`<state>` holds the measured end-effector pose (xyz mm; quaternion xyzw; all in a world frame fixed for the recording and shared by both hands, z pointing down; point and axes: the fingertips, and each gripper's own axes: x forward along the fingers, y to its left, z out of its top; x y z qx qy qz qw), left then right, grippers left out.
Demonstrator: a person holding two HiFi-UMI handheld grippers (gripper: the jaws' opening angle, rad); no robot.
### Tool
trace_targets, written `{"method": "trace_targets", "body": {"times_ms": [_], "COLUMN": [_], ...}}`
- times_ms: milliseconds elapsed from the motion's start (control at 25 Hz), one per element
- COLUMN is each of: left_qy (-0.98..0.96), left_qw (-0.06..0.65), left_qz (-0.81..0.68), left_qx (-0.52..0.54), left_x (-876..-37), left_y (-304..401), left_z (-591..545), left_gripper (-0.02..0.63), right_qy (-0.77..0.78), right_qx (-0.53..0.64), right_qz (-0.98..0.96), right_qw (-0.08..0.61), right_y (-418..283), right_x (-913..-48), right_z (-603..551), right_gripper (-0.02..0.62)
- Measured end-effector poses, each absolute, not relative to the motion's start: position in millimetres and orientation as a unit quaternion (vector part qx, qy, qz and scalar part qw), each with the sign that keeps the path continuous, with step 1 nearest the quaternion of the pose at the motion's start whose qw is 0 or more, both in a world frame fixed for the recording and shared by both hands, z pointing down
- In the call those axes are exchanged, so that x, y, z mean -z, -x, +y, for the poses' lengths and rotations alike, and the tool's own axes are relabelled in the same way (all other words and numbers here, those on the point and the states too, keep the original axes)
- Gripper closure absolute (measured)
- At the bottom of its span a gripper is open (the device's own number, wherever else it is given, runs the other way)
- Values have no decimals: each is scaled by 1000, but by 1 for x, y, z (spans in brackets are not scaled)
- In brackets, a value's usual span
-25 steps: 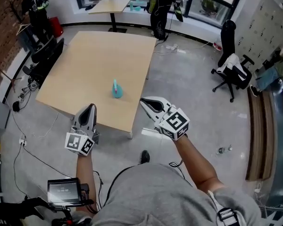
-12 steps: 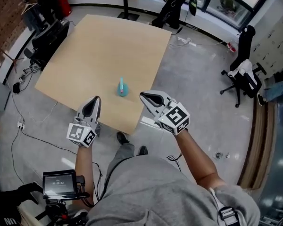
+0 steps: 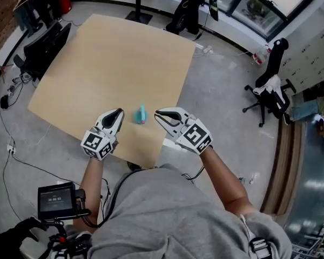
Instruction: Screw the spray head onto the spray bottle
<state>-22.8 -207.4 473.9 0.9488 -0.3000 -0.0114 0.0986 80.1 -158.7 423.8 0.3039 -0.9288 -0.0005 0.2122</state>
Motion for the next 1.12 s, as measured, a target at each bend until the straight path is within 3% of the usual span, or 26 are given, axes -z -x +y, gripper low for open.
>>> {"method": "trace_targets", "body": {"times_ms": [80, 120, 160, 200, 400, 600, 840, 1120], "left_qy": [-959, -962, -965, -967, -977, -974, -968, -969], "left_qw": [105, 104, 103, 104, 79, 50, -10, -25], "left_qz": [-265, -250, -238, -225, -159, -95, -94, -69], "left_qx": [-8, -22, -37, -50, -117, -200, -232, -238], "left_x": [-503, -519, -536, -554, -625, -721, -731, -730], "left_y": [20, 18, 16, 14, -4, -66, -84, -102], "left_z": [-227, -237, -246, -253, -259, -262, -257, -246], "left_gripper": [600, 599, 590, 543, 345, 261, 163, 161], "right_qy": [-263, -235, -203, -168, 11, 169, 250, 259], "right_qx": [54, 88, 123, 158, 319, 413, 452, 441], "right_qz": [-919, -911, -900, -885, -786, -697, -647, -657], "right_qw": [288, 328, 366, 404, 530, 561, 561, 554], "right_y": [-68, -63, -59, -57, -47, -77, -62, -44], "right_x": [-447, -461, -474, -488, -539, -613, -642, -654], "right_z": [-175, -183, -190, -195, -209, -236, -231, -229], "right_gripper": [579, 552, 485, 441, 425, 425, 425, 431]}}
